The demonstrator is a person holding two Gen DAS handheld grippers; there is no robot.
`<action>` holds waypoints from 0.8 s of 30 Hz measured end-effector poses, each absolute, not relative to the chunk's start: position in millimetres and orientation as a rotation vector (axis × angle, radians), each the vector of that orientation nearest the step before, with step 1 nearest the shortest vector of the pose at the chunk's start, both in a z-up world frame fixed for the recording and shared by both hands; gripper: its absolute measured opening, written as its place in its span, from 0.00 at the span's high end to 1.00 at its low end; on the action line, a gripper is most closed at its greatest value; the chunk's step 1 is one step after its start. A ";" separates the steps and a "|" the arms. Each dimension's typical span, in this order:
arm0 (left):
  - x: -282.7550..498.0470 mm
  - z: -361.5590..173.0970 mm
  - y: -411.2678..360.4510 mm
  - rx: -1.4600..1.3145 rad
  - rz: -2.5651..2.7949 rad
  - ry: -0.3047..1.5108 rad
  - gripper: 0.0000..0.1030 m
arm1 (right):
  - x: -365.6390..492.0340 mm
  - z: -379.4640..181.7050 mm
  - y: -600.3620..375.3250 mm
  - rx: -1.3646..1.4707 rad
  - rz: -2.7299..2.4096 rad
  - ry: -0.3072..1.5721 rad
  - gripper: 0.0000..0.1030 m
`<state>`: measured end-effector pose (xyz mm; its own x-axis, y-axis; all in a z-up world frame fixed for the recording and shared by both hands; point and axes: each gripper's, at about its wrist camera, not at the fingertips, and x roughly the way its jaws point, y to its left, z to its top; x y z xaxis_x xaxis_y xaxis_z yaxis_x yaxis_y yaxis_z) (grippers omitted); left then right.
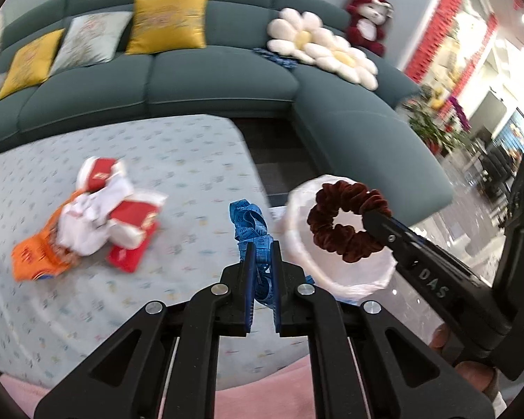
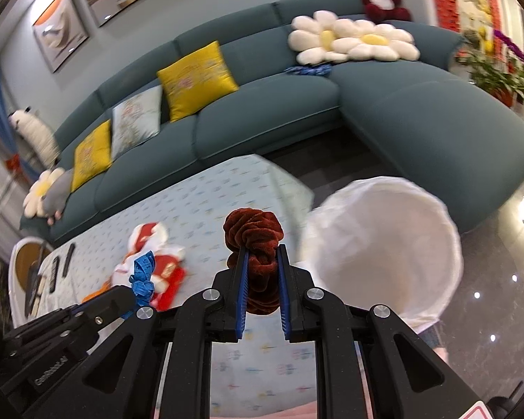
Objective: Collect trash
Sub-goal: 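Grasp the blue ribbon with the left tool while the right tool carries the scrunchie to the bin, then open both tools over the white bin, dropping ribbon and scrunchie inside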
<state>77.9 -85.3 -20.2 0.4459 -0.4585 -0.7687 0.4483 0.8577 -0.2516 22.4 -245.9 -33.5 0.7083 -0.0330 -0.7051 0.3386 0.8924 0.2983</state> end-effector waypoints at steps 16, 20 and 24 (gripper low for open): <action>88.5 -32.1 -201.1 0.032 -0.766 1.020 0.92 | 10.4 -56.9 -338.7 0.492 -0.382 0.776 0.86; 91.4 -36.3 -216.4 0.036 -0.780 1.030 0.92 | 13.0 -61.4 -351.1 0.506 -0.409 0.781 0.80; 94.8 -37.0 -221.2 0.024 -0.755 1.032 0.64 | 13.0 -61.8 -358.8 0.514 -0.451 0.779 0.62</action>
